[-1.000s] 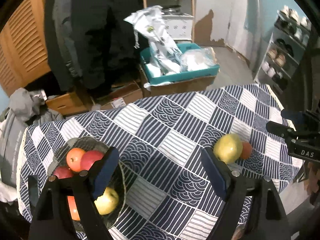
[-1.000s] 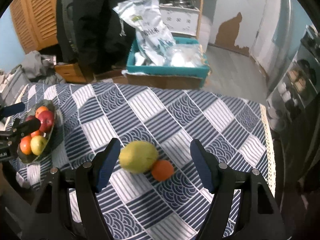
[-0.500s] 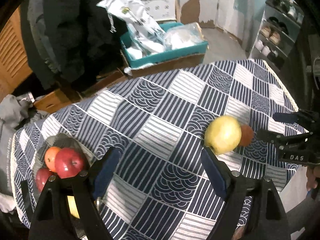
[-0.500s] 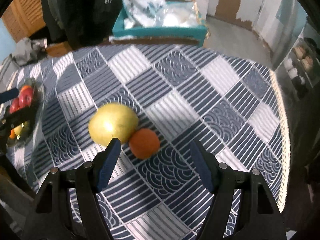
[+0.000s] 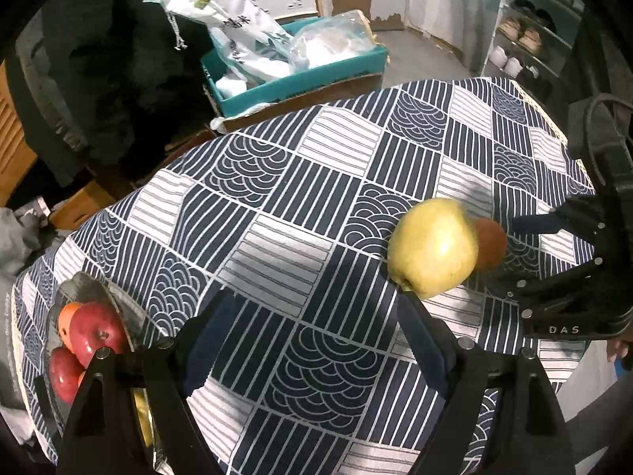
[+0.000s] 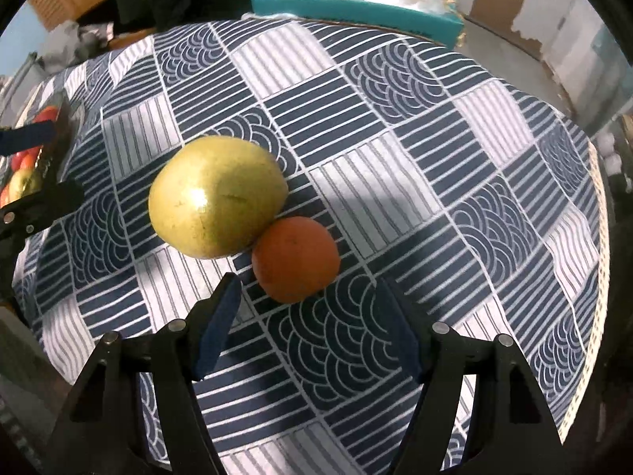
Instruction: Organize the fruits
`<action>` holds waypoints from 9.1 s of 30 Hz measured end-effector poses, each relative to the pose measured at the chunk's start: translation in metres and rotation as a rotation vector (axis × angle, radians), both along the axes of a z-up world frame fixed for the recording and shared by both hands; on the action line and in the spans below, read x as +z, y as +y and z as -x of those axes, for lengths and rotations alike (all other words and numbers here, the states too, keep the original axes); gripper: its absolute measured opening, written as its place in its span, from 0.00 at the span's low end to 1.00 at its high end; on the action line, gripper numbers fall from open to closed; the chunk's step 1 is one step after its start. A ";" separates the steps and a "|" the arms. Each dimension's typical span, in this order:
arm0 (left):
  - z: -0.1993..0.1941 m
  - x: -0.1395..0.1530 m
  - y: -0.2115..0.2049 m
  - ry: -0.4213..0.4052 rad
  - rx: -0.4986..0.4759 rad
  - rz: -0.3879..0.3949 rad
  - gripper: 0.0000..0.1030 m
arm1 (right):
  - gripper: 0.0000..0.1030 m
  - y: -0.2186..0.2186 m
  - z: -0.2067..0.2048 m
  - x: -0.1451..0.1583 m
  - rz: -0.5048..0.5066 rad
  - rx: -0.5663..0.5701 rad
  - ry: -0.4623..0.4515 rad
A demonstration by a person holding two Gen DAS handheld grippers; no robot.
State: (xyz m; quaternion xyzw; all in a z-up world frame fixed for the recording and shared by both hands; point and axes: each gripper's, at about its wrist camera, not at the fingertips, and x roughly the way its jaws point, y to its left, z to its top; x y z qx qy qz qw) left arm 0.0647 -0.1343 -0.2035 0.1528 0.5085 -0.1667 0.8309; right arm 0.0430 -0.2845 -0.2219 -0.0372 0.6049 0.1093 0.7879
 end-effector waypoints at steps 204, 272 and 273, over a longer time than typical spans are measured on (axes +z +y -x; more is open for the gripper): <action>0.010 -0.007 0.270 0.100 0.551 0.158 0.74 | 0.44 0.289 -0.046 0.066 -0.225 0.292 -0.136; 0.059 0.236 0.188 -0.489 0.413 0.244 0.99 | 0.78 0.136 0.026 0.268 -0.028 -0.056 -0.697; 0.059 0.238 0.187 -0.490 0.412 0.249 0.99 | 0.78 0.131 0.028 0.271 -0.034 -0.063 -0.702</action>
